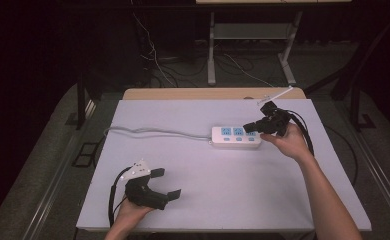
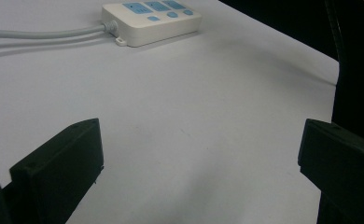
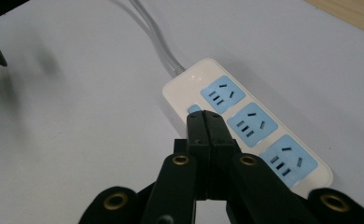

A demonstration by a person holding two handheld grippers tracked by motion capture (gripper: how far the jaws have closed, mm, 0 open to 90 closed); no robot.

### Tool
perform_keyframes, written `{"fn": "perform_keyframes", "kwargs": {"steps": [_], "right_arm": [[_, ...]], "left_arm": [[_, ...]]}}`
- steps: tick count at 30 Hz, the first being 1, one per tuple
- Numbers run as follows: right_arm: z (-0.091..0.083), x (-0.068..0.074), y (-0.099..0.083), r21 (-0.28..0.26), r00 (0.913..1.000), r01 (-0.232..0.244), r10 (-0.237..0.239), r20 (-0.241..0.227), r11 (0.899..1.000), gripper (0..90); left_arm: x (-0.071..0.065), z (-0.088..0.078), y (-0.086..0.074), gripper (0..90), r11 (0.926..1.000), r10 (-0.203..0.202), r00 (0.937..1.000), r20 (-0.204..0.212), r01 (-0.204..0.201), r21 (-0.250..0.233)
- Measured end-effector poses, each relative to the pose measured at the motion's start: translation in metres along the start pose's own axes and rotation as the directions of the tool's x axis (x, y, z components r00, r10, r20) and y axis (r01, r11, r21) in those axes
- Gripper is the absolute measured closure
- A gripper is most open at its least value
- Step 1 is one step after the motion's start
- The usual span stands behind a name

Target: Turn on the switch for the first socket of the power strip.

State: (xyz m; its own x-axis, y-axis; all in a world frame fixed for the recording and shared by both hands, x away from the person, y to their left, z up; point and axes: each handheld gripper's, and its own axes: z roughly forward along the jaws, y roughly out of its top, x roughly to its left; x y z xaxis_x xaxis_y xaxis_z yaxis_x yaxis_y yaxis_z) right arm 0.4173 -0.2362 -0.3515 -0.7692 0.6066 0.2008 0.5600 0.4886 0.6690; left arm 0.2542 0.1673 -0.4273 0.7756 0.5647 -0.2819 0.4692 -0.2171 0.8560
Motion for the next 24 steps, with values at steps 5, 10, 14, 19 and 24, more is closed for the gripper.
{"fn": "perform_keyframes", "kwargs": {"steps": [5,10,14,19,24], "right_arm": [[-0.010,0.002,-0.004,-0.012,1.0000,-0.005,0.005,0.005,1.000,89.9],[-0.023,0.005,-0.014,-0.028,0.9999,-0.009,0.009,0.011,1.000,89.9],[-0.032,0.007,-0.021,-0.047,0.9998,-0.015,0.016,0.011,0.999,89.8],[-0.038,0.010,-0.031,-0.058,0.9998,-0.017,0.018,0.012,0.998,89.8],[-0.045,0.012,-0.043,-0.075,0.9996,-0.025,0.026,0.011,0.997,89.6]], "left_arm": [[0.000,0.000,0.000,0.0,1.0000,0.000,1.0000,0.000,0.000,0.000],[-0.001,0.000,0.000,0.0,1.0000,-0.001,1.0000,0.000,0.001,0.000],[-0.001,0.000,0.000,0.0,1.0000,-0.001,1.0000,-0.001,0.001,0.001],[-0.001,0.000,0.000,0.0,1.0000,-0.002,1.0000,-0.001,0.002,0.000],[-0.001,0.000,0.000,0.0,1.0000,-0.002,1.0000,-0.001,0.002,0.000]]}}
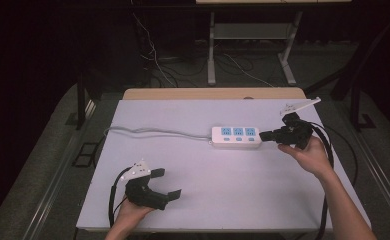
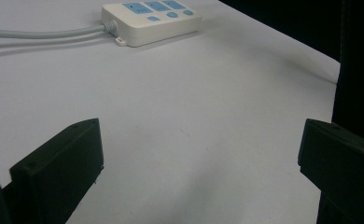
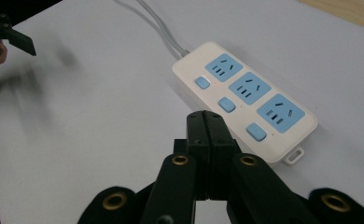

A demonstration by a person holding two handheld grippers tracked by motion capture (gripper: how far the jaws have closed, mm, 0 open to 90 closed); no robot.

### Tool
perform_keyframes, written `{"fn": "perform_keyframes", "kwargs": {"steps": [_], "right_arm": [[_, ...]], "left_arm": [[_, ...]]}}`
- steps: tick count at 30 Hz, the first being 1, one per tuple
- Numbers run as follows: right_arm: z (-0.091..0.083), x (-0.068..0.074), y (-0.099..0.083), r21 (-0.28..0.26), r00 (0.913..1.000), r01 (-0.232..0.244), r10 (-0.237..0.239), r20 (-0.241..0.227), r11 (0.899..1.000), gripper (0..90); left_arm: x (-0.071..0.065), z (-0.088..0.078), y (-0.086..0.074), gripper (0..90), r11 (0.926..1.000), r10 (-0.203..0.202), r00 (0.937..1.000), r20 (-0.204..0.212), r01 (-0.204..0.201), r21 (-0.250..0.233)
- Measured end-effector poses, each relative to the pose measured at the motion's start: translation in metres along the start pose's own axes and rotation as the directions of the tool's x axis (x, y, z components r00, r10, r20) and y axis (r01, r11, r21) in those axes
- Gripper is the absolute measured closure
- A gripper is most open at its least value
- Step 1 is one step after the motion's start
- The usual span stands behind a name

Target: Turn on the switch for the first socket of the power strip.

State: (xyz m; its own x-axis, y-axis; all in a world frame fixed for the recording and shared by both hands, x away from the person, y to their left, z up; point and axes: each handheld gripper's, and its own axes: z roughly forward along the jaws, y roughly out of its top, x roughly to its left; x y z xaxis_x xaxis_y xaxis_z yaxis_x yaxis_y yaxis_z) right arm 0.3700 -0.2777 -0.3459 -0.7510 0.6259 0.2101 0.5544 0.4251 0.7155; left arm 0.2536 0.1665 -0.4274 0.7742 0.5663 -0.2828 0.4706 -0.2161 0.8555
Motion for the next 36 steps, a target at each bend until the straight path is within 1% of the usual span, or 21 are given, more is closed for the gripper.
{"fn": "perform_keyframes", "kwargs": {"steps": [1,3,5,8,10,14,18,22,25,26,27,28,29,31,33,34,35,36], "right_arm": [[-0.003,0.000,-0.005,-0.007,1.0000,-0.007,0.007,-0.002,1.000,89.5],[-0.005,0.001,-0.007,-0.010,1.0000,-0.010,0.010,-0.002,1.000,89.5],[-0.009,0.001,-0.014,-0.022,0.9999,-0.017,0.017,-0.003,1.000,89.5],[-0.013,0.002,-0.019,-0.028,0.9997,-0.025,0.025,0.002,0.999,89.5],[-0.017,0.003,-0.025,-0.043,0.9993,-0.038,0.038,-0.004,0.998,89.4],[-0.022,0.006,-0.032,-0.056,0.9987,-0.050,0.050,-0.009,0.997,89.2],[-0.025,0.009,-0.040,-0.064,0.9976,-0.069,0.068,-0.017,0.996,82.6],[-0.027,0.014,-0.049,-0.072,0.9950,-0.099,0.098,-0.021,0.993,70.5],[-0.028,0.020,-0.055,-0.090,0.9945,-0.104,0.104,-0.010,0.990,55.6],[-0.028,0.022,-0.057,-0.093,0.9944,-0.105,0.106,0.002,0.990,47.5],[-0.028,0.025,-0.059,-0.091,0.9932,-0.114,0.116,0.013,0.989,40.9],[-0.027,0.026,-0.061,-0.089,0.9924,-0.120,0.122,0.016,0.989,36.2],[-0.027,0.028,-0.064,-0.089,0.9921,-0.120,0.123,0.026,0.989,28.9],[-0.025,0.031,-0.069,-0.093,0.9895,-0.124,0.131,0.062,0.988,8.5],[-0.025,0.033,-0.075,-0.101,0.9885,-0.133,0.139,0.059,0.986,7.0],[-0.024,0.034,-0.078,-0.099,0.9876,-0.142,0.148,0.052,0.985,0.0],[-0.024,0.034,-0.078,-0.099,0.9876,-0.142,0.148,0.052,0.985,0.0],[-0.024,0.035,-0.084,-0.095,0.9879,-0.145,0.150,0.040,0.985,0.1]], "left_arm": [[0.000,0.000,0.000,0.0,1.0000,0.001,1.0000,0.000,-0.001,0.001],[0.000,0.000,0.000,0.0,1.0000,0.000,1.0000,0.000,0.000,0.000],[0.000,0.000,0.000,0.0,1.0000,-0.001,1.0000,0.000,0.001,0.000],[0.000,0.000,0.000,0.0,1.0000,0.000,1.0000,0.000,0.000,0.001],[0.000,0.000,0.000,0.0,1.0000,0.000,1.0000,0.001,0.000,0.000],[0.000,0.000,0.000,0.0,1.0000,0.000,1.0000,0.000,0.000,0.000],[0.000,0.000,0.000,0.0,1.0000,-0.001,1.0000,0.000,0.001,-0.001],[0.000,0.000,0.000,0.0,1.0000,-0.001,1.0000,0.000,0.001,-0.001],[0.000,0.000,0.000,0.0,1.0000,0.000,1.0000,0.000,0.000,-0.001],[0.000,0.000,0.000,0.0,1.0000,0.000,1.0000,0.000,0.000,-0.001],[0.000,0.000,0.000,0.0,1.0000,-0.001,1.0000,0.000,0.001,-0.001],[0.000,0.000,0.000,0.0,1.0000,-0.001,1.0000,-0.001,0.001,-0.001],[0.000,0.000,0.000,0.0,1.0000,-0.001,1.0000,-0.001,0.001,-0.002],[0.000,0.000,0.000,0.0,1.0000,0.000,1.0000,-0.001,0.000,-0.002],[-0.001,0.000,0.000,0.0,1.0000,0.001,1.0000,-0.001,-0.001,-0.002],[-0.001,0.000,0.000,0.0,1.0000,0.000,1.0000,-0.001,0.000,-0.003],[-0.001,0.000,0.000,0.0,1.0000,0.000,1.0000,-0.001,0.000,-0.003],[-0.001,-0.001,0.000,0.0,1.0000,-0.001,1.0000,-0.002,0.001,-0.004]]}}
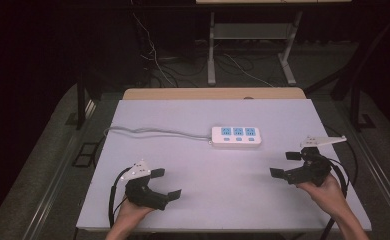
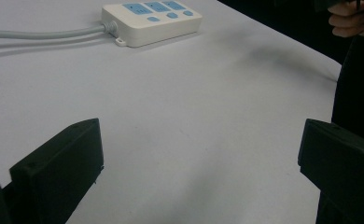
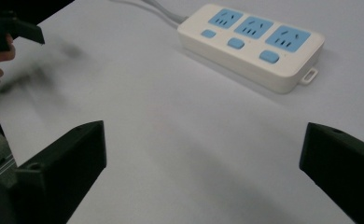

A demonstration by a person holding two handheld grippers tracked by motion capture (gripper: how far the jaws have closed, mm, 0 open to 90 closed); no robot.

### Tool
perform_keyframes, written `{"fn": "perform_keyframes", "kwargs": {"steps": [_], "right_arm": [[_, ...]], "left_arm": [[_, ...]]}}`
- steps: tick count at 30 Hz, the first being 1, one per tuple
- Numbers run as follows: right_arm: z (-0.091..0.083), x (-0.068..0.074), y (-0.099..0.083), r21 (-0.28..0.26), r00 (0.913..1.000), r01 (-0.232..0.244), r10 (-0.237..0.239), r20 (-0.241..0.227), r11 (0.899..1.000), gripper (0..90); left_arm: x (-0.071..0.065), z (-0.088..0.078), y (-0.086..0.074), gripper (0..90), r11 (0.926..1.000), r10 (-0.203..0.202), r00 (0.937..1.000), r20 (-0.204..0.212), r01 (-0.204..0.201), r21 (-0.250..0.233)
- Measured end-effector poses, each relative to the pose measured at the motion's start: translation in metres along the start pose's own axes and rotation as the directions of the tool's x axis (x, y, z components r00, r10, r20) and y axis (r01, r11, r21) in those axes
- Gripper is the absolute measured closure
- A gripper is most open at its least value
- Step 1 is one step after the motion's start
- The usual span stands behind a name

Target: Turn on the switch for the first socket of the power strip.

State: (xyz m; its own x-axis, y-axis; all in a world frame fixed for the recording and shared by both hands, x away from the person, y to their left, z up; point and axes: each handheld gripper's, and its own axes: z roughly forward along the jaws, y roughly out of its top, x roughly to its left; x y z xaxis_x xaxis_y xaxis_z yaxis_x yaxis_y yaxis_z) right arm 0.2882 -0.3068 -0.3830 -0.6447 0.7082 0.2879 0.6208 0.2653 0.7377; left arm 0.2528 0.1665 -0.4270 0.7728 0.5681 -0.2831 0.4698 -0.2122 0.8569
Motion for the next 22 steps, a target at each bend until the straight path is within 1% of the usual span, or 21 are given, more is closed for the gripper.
{"fn": "perform_keyframes", "kwargs": {"steps": [1,9,15,18,22], "right_arm": [[0.000,0.000,0.000,0.000,1.0000,0.000,0.000,0.000,1.000,0.1],[-0.002,0.002,-0.027,-0.016,0.9985,-0.037,0.036,-0.042,0.999,0.1],[0.000,0.004,-0.046,-0.019,0.9971,-0.060,0.059,-0.047,0.998,0.1],[0.001,0.006,-0.054,-0.013,0.9971,-0.063,0.063,-0.043,0.998,0.0],[0.002,0.007,-0.058,-0.007,0.9975,-0.060,0.059,-0.039,0.998,0.1]], "left_arm": [[0.000,0.000,0.000,0.0,1.0000,-0.001,1.0000,0.000,0.001,-0.001],[0.000,0.000,0.000,0.0,1.0000,0.004,1.0000,0.000,-0.004,0.005],[0.000,0.000,0.000,0.0,1.0000,0.004,1.0000,0.000,-0.004,0.005],[0.000,0.000,0.000,0.0,1.0000,0.004,1.0000,-0.001,-0.004,0.005],[0.000,0.000,0.000,0.0,1.0000,0.005,1.0000,-0.002,-0.005,0.006]]}}
